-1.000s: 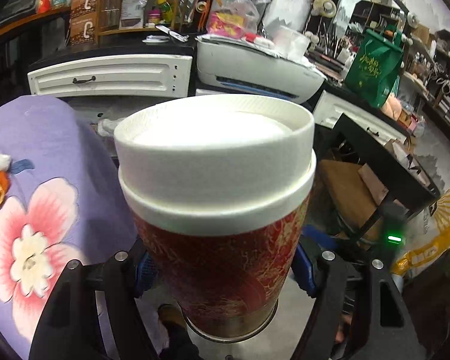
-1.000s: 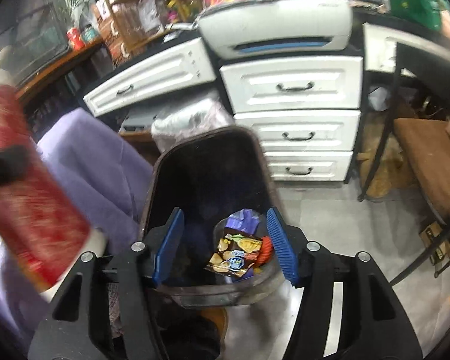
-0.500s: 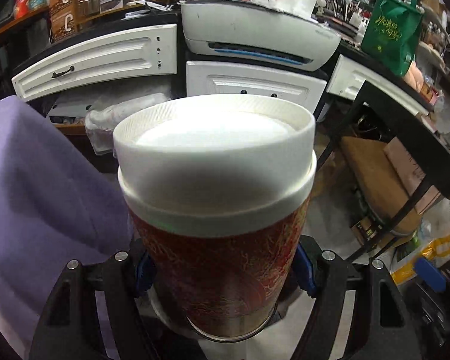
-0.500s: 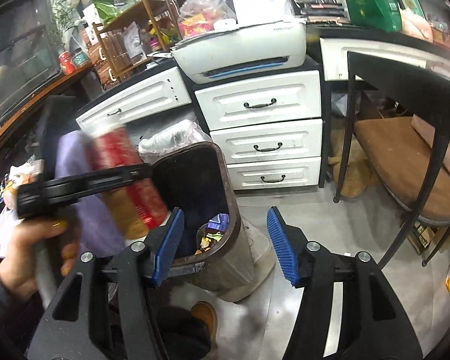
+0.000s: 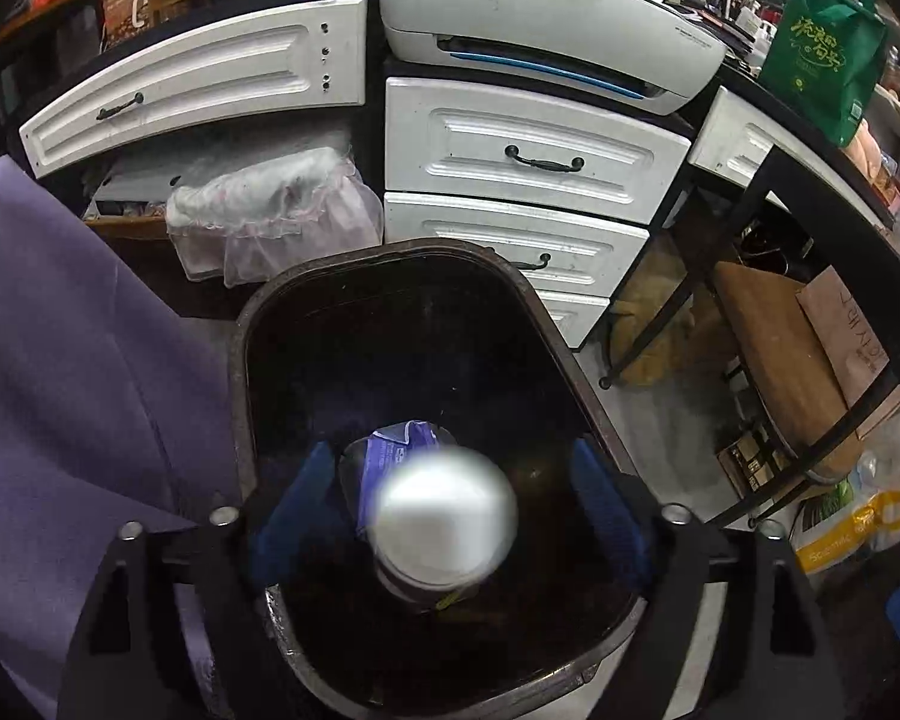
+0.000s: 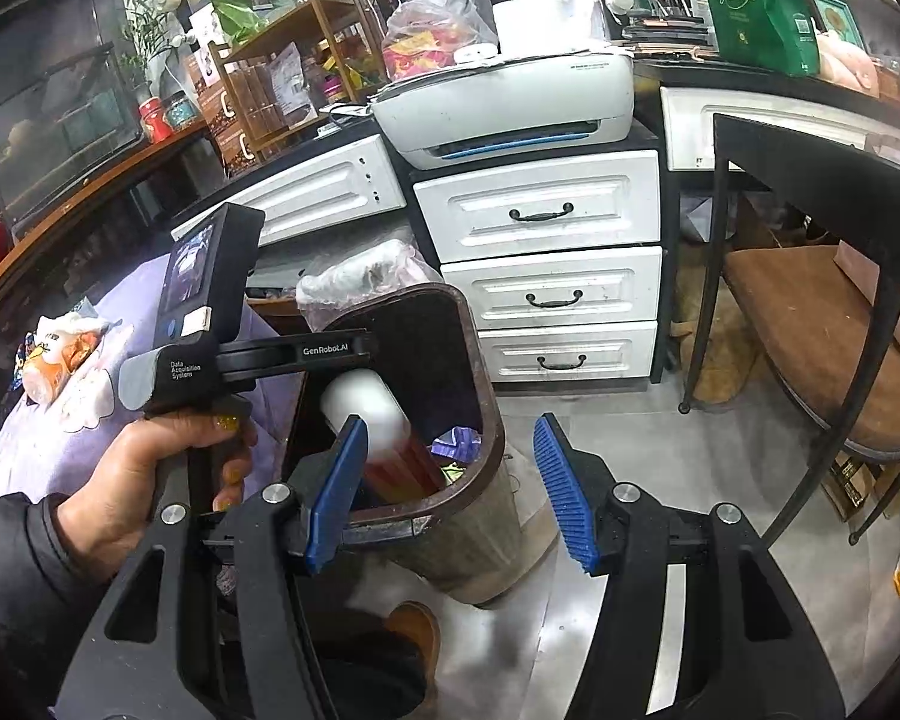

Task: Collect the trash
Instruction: 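Carry the brown wrapper and red cup to the bin and release both, then move both tools back over the table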

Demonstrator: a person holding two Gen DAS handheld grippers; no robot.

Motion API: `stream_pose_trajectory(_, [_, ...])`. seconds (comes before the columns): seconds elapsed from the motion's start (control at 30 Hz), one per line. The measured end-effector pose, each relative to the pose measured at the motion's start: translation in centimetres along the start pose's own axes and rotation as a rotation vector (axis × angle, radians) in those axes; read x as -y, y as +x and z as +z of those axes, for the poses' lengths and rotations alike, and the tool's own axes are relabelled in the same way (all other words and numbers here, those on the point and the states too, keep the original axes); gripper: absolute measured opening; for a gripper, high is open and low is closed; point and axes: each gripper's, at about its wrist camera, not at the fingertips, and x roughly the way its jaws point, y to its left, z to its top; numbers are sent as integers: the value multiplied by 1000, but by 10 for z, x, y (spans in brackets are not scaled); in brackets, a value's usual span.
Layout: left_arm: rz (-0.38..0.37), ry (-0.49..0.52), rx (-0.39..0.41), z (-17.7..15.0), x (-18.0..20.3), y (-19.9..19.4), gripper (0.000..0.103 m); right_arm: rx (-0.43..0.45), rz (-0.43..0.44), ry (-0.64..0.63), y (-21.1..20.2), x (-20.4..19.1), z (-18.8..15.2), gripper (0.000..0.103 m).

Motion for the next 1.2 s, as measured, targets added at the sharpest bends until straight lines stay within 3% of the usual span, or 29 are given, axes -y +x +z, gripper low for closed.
stream_pose_trajectory(0.2, [2,9,43,-4,1,-30,84,21,-6,-11,-5,-5,3,58])
stream_pose_trajectory(0.47, [-28,20,122,-20,-3,-106,95,12,14,-13,-8,-14,4,59])
stream_pose_trajectory(0.73, [-22,32,191,-41,-31,-181,96,-22,67,-87,-8,-53,7,59])
stream_pose_trajectory(0.87, [15,27,223,-49,-54,-209,97,-30,104,-135,-9,-80,9,59])
stream_pose_trajectory(1.03, [114,19,272,-52,-93,-238,97,-32,151,-199,-10,-118,14,59])
stream_pose_trajectory(1.2, [230,-40,331,-37,-161,-269,97,-33,205,-262,-10,-161,17,59])
